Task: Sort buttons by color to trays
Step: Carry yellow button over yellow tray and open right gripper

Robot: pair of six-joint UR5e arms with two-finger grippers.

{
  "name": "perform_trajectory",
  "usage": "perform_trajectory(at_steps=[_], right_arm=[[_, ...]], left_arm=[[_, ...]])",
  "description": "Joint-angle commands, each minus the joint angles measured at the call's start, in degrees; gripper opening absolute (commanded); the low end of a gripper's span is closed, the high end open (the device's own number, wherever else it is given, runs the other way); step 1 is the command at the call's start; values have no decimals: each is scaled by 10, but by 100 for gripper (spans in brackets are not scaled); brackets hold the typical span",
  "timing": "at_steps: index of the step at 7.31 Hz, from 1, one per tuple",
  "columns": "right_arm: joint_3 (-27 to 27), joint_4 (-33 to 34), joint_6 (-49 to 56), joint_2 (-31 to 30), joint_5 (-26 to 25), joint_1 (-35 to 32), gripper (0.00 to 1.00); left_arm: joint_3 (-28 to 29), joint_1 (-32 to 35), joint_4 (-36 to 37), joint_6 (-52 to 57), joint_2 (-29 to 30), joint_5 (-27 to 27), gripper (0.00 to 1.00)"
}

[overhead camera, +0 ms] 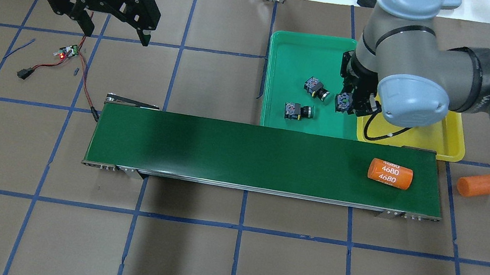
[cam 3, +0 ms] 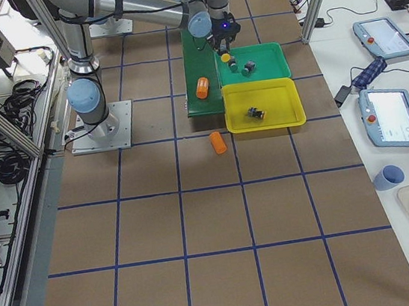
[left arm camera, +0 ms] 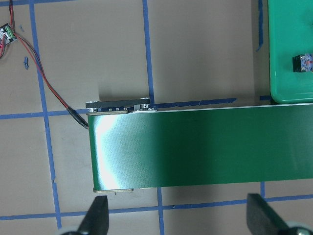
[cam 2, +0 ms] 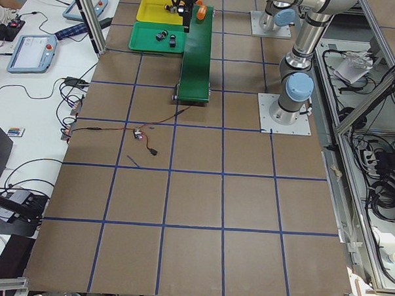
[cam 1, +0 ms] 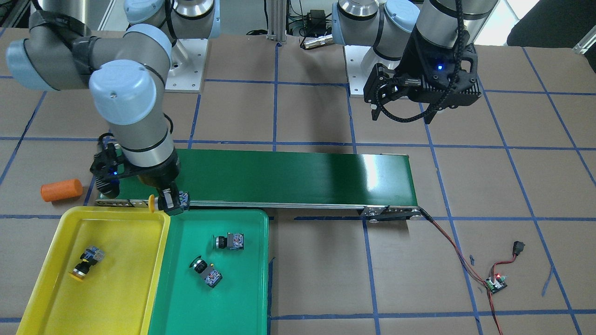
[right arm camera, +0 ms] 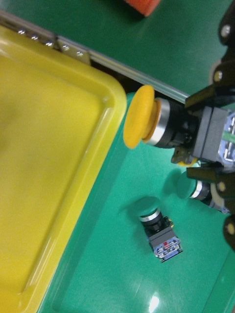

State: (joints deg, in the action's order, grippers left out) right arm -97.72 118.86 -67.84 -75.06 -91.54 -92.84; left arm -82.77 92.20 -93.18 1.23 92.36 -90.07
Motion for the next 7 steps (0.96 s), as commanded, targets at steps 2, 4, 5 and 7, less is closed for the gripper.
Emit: perform_trajectory(at_steps=[2,4,5,7], right_arm=[[44,15,239,46,1,86,0],[60,58,327,93,3,104,0],[60,60,357,104,0,106,17],[59,60,375,107,0,106,55]], left_arm=[[-10,0,-3,3,-10,-4,100],[-20,1,2,3,-14,-3,100],[-20,0,3,4,-13,-3,100],[-20,0,4,4,-12,-2,100]])
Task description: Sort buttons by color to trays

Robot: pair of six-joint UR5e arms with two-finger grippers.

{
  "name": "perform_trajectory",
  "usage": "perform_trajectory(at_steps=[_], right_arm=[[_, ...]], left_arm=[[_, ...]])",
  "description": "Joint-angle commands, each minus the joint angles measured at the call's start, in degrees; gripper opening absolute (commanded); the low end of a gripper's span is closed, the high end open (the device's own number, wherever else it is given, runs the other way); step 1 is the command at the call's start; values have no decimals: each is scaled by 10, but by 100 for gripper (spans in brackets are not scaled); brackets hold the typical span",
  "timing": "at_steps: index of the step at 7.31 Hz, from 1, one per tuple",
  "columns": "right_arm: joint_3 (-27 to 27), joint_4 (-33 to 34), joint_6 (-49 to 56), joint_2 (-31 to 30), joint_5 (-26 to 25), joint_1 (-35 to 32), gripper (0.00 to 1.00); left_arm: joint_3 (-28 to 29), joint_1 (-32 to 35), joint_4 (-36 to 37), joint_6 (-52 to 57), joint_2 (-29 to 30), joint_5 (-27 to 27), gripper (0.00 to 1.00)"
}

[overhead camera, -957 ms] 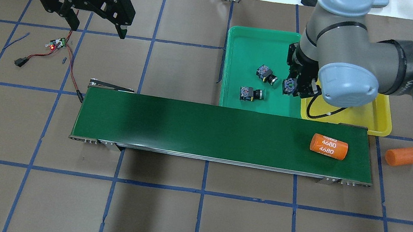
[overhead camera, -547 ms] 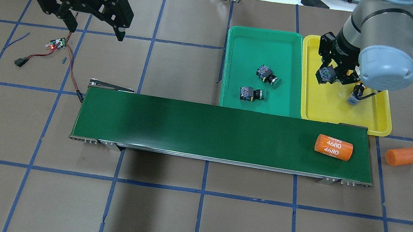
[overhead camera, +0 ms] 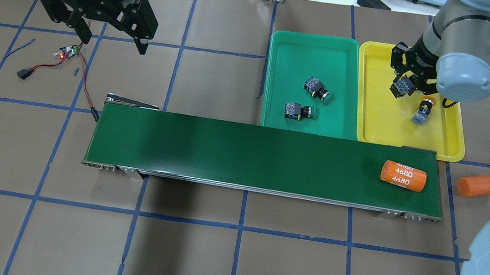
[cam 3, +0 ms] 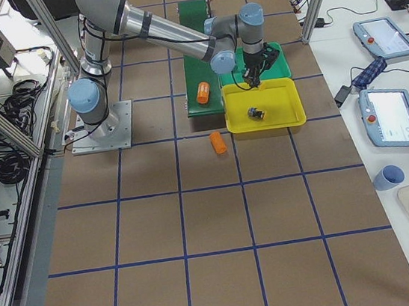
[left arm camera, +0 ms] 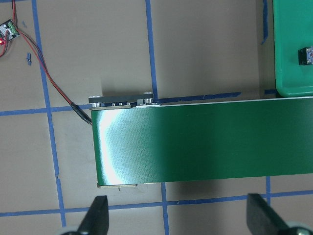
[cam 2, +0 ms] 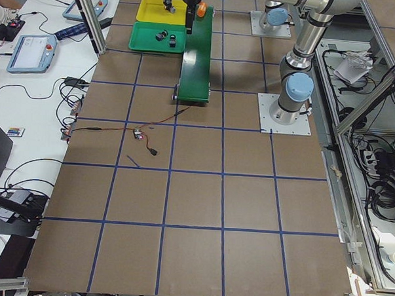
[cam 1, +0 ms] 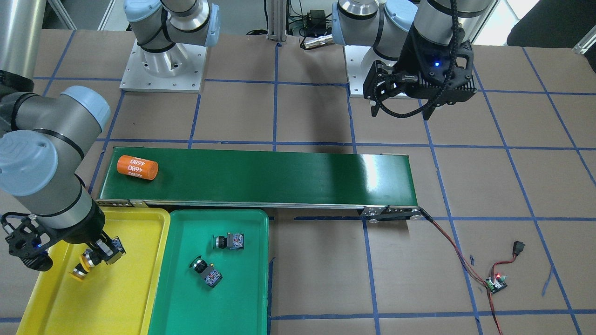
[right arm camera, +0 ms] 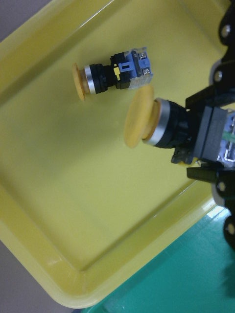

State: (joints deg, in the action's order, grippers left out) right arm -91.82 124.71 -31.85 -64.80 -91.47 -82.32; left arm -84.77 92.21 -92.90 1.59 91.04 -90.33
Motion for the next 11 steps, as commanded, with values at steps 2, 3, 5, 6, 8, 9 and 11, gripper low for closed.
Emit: perform_trajectory(at_steps=[2,3,5,6,8,9,11], right_arm=[[-4,1,15,1,0,1,100],[-5,-9,27,-4,-1,1,100],[0,-102,79,-83,-1,1,100],[1,-182,129,-148,2,1,100],[2,-315,194,-242,4,-3,100],[-2,-335,214,-286,-2,-15,100],[-11,-333,250,-295,6,-27,100]], left_arm=[[0,0,12,-4,2,2,100],[0,0,12,-3,1,2,100],[0,0,12,-3,1,2,100],[-1,0,12,-3,-1,2,100],[-1,0,11,-3,-2,1,100],[-1,0,12,-3,-2,2,100],[-1,0,11,-3,-3,1,100]])
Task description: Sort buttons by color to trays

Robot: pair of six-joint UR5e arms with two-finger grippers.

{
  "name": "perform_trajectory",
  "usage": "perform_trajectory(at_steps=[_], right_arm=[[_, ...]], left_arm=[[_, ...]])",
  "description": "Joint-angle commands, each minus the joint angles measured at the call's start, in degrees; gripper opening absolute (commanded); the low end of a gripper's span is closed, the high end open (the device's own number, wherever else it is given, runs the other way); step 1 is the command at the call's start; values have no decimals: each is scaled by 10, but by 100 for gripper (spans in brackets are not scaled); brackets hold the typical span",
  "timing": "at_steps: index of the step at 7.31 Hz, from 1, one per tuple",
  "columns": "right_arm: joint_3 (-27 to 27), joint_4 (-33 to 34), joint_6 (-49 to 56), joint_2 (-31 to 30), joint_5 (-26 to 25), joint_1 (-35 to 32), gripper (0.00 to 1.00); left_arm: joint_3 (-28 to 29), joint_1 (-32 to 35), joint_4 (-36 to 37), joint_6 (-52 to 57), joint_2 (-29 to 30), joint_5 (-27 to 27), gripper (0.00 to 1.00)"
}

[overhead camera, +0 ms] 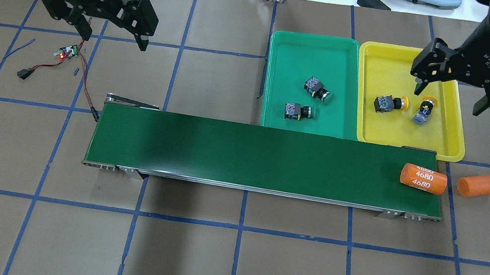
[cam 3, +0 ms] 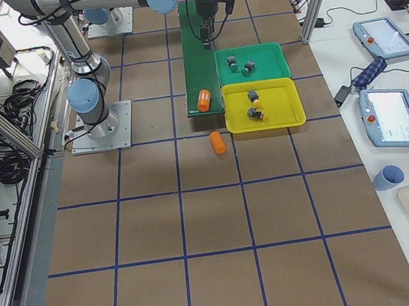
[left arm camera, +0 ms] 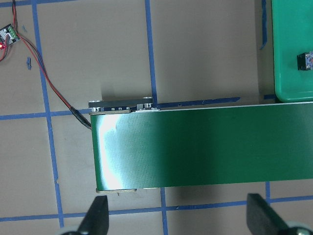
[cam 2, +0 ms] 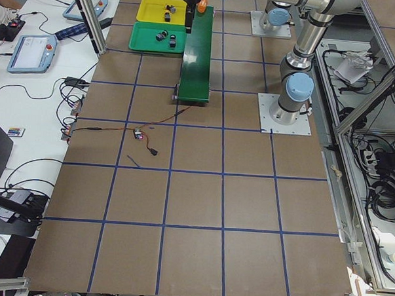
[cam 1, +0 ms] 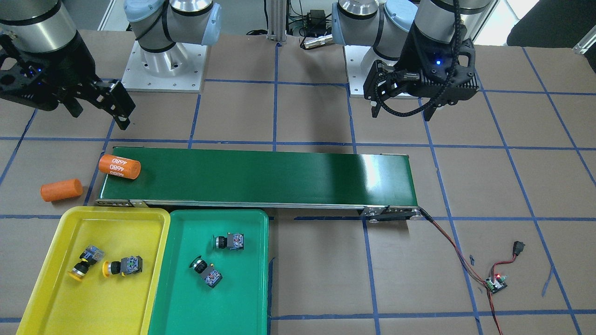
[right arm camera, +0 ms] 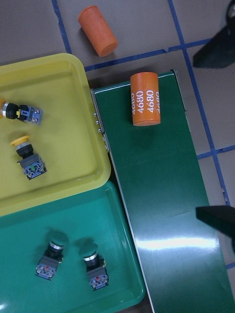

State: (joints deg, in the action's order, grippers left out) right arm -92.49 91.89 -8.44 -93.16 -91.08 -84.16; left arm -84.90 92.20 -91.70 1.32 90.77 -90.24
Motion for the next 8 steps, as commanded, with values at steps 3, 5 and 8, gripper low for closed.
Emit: perform_trajectory(at_steps=[3,5,8], right_arm=[[-14,-40,25,-18,-2,-68,100],[-15,-64,25,-13,-8,-60,100],[-9,-62,26,-14,-6,-48,100]], left_arm=[[0,0,-1,0,-2,0,100],[0,0,-1,0,-2,0,100],[0,0,-1,0,-2,-1,100]])
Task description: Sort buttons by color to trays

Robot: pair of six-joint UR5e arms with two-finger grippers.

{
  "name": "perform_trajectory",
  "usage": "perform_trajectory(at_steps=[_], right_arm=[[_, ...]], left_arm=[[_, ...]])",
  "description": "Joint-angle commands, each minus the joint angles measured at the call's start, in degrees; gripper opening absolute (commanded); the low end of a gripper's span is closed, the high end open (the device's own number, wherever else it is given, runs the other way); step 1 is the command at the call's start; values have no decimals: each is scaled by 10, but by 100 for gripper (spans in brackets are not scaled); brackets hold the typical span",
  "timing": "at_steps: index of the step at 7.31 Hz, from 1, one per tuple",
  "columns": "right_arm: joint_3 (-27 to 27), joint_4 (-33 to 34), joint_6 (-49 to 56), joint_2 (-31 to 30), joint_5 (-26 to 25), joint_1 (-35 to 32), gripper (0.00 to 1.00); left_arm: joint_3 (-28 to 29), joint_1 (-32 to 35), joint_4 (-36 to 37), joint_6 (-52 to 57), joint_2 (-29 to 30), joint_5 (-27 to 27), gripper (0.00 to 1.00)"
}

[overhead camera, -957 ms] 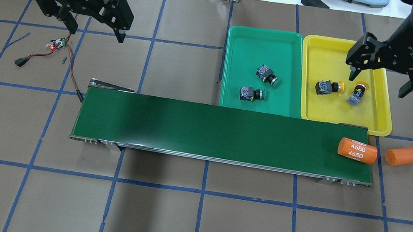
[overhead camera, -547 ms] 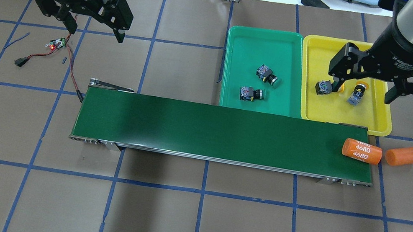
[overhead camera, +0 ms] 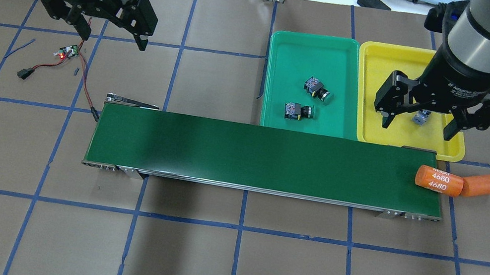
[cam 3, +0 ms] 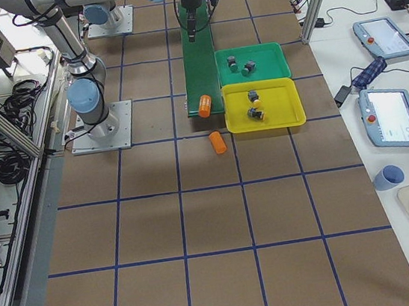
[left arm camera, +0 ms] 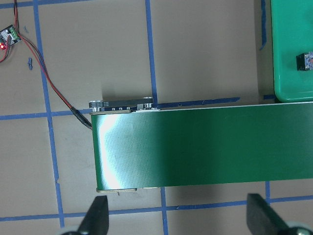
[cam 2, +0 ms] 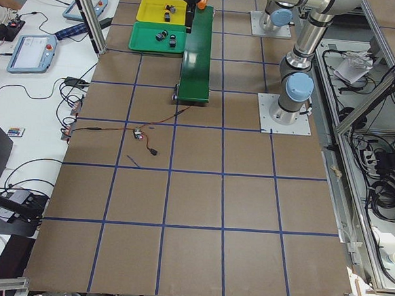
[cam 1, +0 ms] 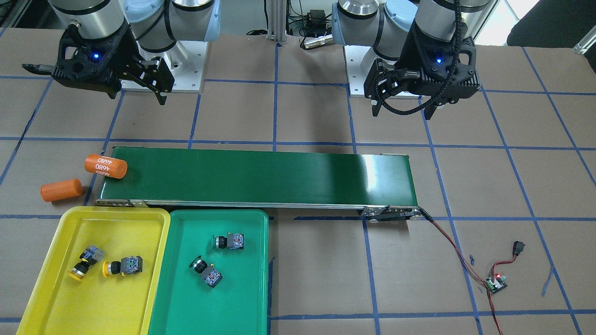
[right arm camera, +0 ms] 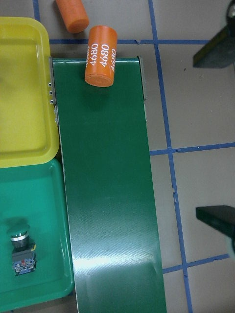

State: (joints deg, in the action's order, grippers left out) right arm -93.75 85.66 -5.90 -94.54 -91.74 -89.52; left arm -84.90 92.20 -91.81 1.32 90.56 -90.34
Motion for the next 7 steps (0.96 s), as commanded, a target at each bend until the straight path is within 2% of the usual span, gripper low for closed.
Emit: perform_trajectory(at_steps=[1,7], right_arm=[[7,0,1,-2,5,10,100],[-2,-4,-1,-16,6,3,100]], left_arm=[[0,0,0,0,0,0,100],[0,0,0,0,0,0,100]])
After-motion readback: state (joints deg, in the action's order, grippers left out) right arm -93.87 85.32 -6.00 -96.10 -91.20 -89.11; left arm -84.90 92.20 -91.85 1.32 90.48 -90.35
